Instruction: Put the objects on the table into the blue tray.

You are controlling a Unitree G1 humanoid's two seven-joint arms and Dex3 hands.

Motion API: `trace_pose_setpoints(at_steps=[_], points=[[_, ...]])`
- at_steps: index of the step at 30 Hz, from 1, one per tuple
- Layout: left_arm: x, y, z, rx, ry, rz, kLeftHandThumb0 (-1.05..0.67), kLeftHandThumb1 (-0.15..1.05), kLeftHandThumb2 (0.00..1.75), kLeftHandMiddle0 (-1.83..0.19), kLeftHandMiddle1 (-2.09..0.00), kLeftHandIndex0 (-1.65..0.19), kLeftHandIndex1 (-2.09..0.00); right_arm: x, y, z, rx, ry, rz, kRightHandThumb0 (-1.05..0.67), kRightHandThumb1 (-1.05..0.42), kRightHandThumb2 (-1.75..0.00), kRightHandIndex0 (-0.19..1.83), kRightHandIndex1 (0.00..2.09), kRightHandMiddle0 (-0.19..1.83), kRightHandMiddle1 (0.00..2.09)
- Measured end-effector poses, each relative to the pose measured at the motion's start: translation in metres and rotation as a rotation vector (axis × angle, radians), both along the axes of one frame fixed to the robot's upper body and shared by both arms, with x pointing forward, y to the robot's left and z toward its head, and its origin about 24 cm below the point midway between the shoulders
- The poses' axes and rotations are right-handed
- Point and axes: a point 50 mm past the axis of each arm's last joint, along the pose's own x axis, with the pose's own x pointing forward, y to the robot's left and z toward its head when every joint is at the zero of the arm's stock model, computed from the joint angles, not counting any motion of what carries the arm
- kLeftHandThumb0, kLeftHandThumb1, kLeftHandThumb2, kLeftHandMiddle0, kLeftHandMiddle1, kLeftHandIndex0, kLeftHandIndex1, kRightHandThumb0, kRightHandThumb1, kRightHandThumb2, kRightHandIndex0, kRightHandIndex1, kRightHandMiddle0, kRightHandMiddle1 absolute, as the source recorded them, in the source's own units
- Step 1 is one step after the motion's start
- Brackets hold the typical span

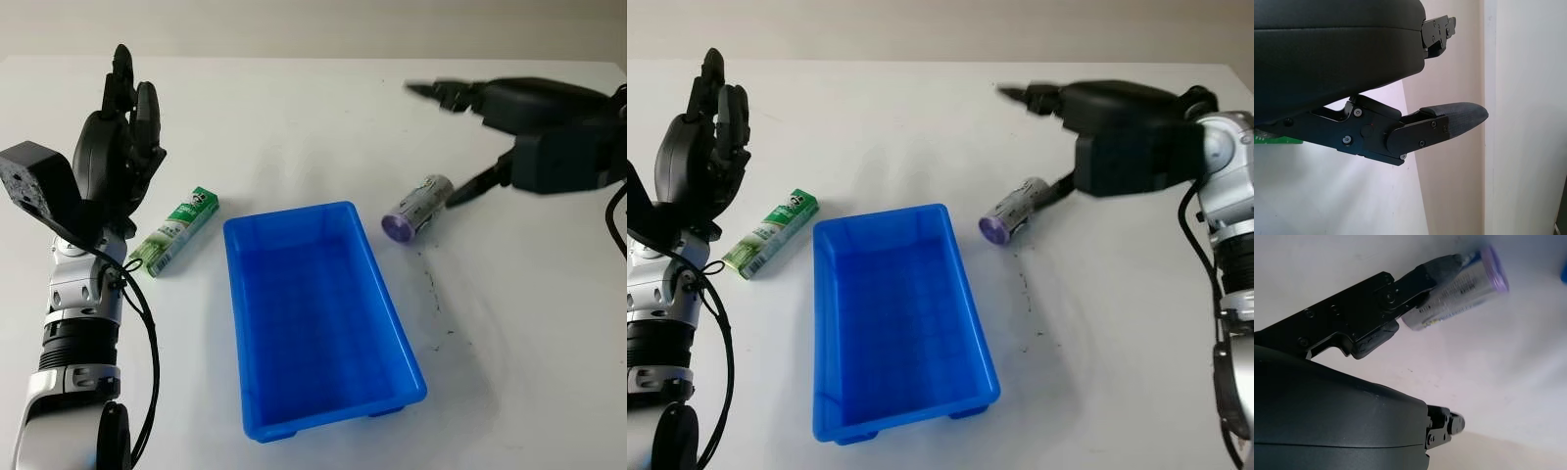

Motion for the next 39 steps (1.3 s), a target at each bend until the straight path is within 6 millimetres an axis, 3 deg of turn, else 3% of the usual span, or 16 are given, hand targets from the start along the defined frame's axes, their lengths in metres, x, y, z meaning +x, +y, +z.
trace_pose_setpoints(at_steps=[5, 12, 20, 24, 25, 28, 31, 35, 39], points=[[0.000, -0.001, 0.000, -0.009, 0.003, -0.017, -0.62, 1.05, 0.63, 0.19, 0.00, 0.19, 0.00, 0.001, 0.004, -0.012, -0.125, -0.001, 0.010, -0.44, -0.80, -0.06, 0.40, 0.17, 0.41, 0.10], [-0.001, -0.002, 0.004, -0.007, -0.012, -0.014, -0.64, 1.05, 0.65, 0.19, 0.00, 0.19, 0.00, 0.002, 0.006, -0.034, -0.201, -0.004, 0.058, -0.44, -0.80, -0.06, 0.40, 0.13, 0.44, 0.08], [-0.001, -0.002, 0.005, -0.001, -0.010, -0.018, -0.63, 1.05, 0.64, 0.19, 0.00, 0.19, 0.00, 0.005, 0.003, -0.059, -0.186, -0.062, 0.102, -0.39, -0.85, -0.06, 0.50, 0.16, 0.51, 0.10], [-0.001, -0.002, 0.004, -0.003, -0.006, -0.026, -0.63, 1.05, 0.62, 0.19, 0.00, 0.19, 0.00, 0.006, 0.001, -0.074, -0.129, -0.112, 0.114, -0.35, -0.89, -0.06, 0.53, 0.29, 0.54, 0.18], [-0.001, -0.002, 0.004, -0.003, -0.006, -0.027, -0.63, 1.05, 0.61, 0.19, 0.00, 0.19, 0.00, 0.007, 0.000, -0.076, -0.125, -0.125, 0.118, -0.37, -0.94, -0.06, 0.34, 0.74, 0.43, 0.48], [-0.001, -0.002, 0.004, -0.002, -0.005, -0.028, -0.64, 1.05, 0.61, 0.19, 0.00, 0.19, 0.00, 0.007, -0.001, -0.081, -0.127, -0.150, 0.127, -0.41, -1.00, -0.06, 0.07, 1.49, 0.12, 1.31], [-0.001, -0.002, 0.004, -0.002, -0.003, -0.028, -0.64, 1.05, 0.60, 0.19, 0.00, 0.19, 0.00, 0.007, 0.000, -0.087, -0.124, -0.186, 0.140, -0.47, -1.04, -0.09, 0.15, 1.99, 0.11, 1.94], [-0.001, -0.003, 0.004, 0.000, -0.002, -0.037, -0.64, 1.05, 0.59, 0.19, 0.00, 0.19, 0.00, 0.007, 0.001, -0.089, -0.121, -0.277, 0.174, -0.53, -1.05, -0.24, 0.77, 2.09, 0.57, 2.09], [-0.001, -0.003, 0.003, 0.000, 0.001, -0.037, -0.64, 1.05, 0.59, 0.19, 0.00, 0.19, 0.00, 0.005, 0.002, -0.091, -0.089, -0.330, 0.194, -0.53, -1.05, -0.31, 0.86, 2.09, 0.67, 2.09]])
